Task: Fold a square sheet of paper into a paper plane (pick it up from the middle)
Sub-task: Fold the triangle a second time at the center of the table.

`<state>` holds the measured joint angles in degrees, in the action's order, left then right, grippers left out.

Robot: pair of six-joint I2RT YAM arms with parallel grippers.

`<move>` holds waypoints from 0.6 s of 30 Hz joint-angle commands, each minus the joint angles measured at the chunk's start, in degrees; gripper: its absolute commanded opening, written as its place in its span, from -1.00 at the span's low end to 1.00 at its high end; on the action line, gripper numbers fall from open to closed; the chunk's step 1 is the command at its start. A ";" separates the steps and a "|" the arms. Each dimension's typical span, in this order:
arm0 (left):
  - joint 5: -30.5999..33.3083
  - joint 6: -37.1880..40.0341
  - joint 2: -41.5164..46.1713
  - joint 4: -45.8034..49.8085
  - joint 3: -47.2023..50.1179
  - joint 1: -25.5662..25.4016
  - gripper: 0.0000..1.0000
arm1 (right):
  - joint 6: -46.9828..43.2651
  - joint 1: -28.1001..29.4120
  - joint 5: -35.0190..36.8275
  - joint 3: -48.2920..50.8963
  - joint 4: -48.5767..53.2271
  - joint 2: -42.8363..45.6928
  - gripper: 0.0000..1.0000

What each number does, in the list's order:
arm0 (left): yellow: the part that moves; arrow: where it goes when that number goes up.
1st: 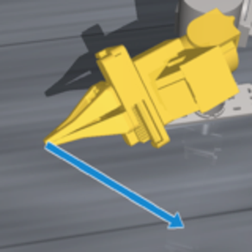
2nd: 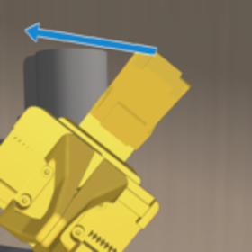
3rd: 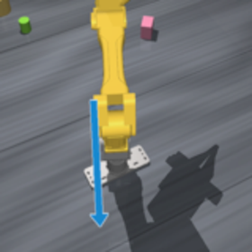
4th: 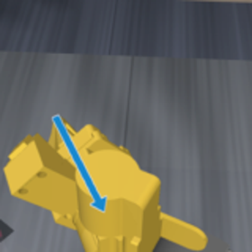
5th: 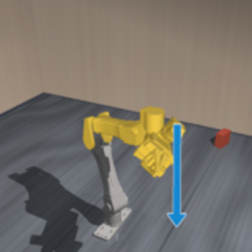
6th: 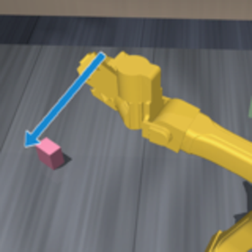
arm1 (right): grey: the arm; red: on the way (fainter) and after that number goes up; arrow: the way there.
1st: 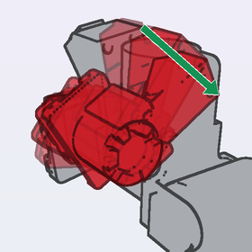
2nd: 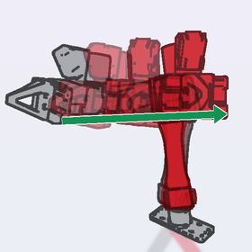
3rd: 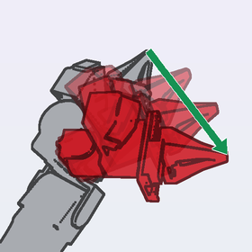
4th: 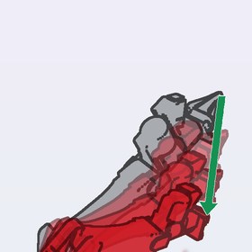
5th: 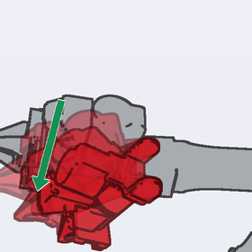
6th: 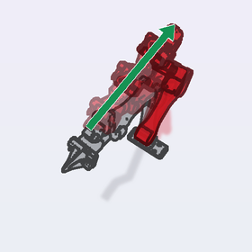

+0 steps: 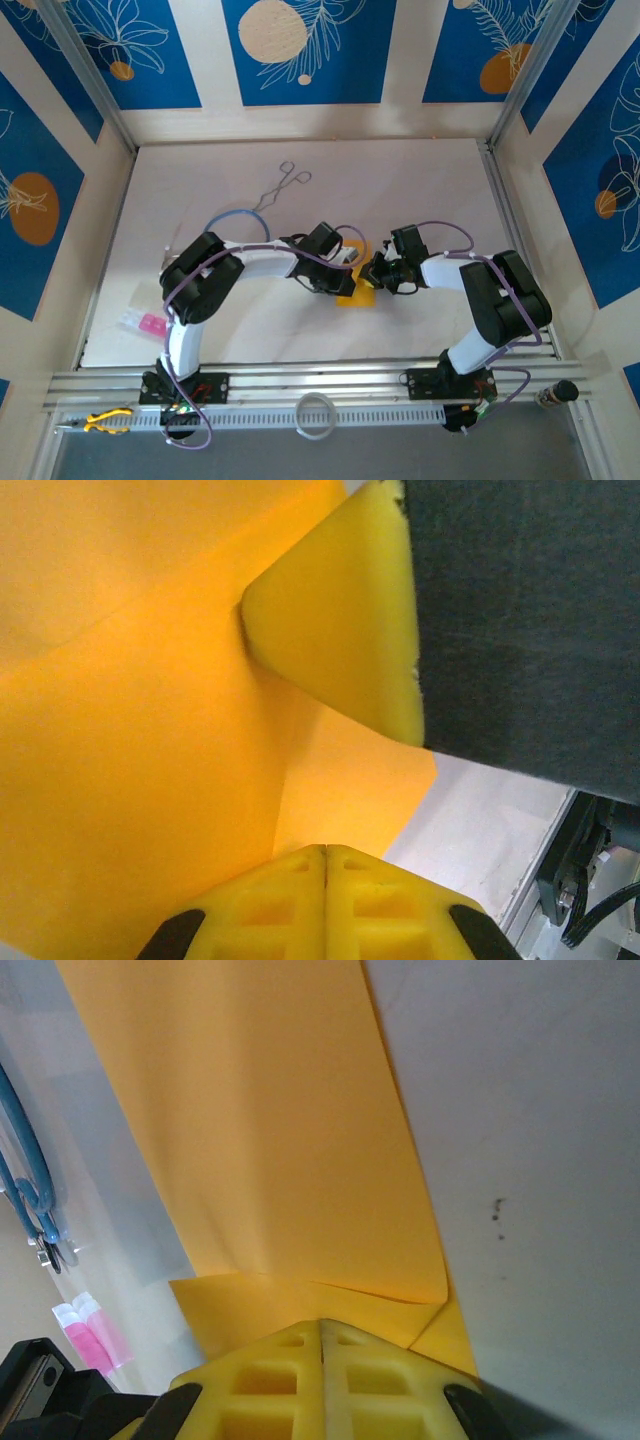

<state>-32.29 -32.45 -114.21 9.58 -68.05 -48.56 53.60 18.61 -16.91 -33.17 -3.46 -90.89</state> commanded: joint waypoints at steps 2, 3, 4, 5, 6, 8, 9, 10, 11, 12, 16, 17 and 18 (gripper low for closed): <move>1.53 1.89 -0.29 0.95 0.69 -0.40 -0.93 | -0.62 -0.37 3.81 0.73 5.75 -1.88 -0.99; 1.46 1.88 -0.26 0.95 0.94 -0.40 -0.93 | -0.60 -0.37 3.77 0.71 5.67 -1.99 -0.99; 1.45 2.01 -0.18 0.96 1.20 -0.40 -0.93 | -0.61 -0.40 3.80 0.72 5.75 -2.05 -0.99; 1.70 2.10 -0.09 0.96 1.63 -0.40 -0.93 | -0.67 -0.40 3.74 0.65 5.79 -2.11 -0.99; 1.92 2.29 0.13 0.88 2.06 -0.40 -0.92 | -0.70 -0.33 3.78 0.61 5.92 -2.17 -0.99; 1.99 2.23 0.47 0.61 2.81 -0.40 -0.92 | -0.75 -0.29 3.74 0.60 5.96 -2.36 -0.99; 1.96 2.15 0.64 0.30 3.28 -0.40 -0.92 | -0.79 -0.31 3.78 0.59 5.97 -2.52 -0.99; 1.82 1.98 0.76 0.11 3.64 -0.40 -0.91 | -0.88 -0.40 3.74 0.63 5.98 -2.59 -0.99; 1.64 1.88 0.90 -0.25 4.00 -0.40 -0.91 | -0.88 -0.33 3.87 0.52 6.07 -2.68 -0.99; 1.38 1.65 1.05 -0.64 4.40 -0.40 -0.91 | -0.91 -0.42 3.90 0.49 6.13 -2.71 -0.99; 1.30 0.60 2.05 -1.90 6.38 -0.42 -0.90 | -1.07 -0.41 4.00 0.36 6.28 -3.04 -0.99; 1.50 0.38 2.41 -2.14 6.91 -0.40 -0.90 | -1.05 -0.40 3.99 0.44 6.35 -3.12 -0.99; 1.51 0.29 2.71 -2.15 7.33 -0.40 -0.89 | -1.06 -0.39 4.06 0.36 6.36 -3.21 -0.99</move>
<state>-31.22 -31.62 -112.86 4.84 -63.24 -48.56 53.41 18.59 -16.99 -33.43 -3.14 -91.20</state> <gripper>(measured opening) 0.061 0.045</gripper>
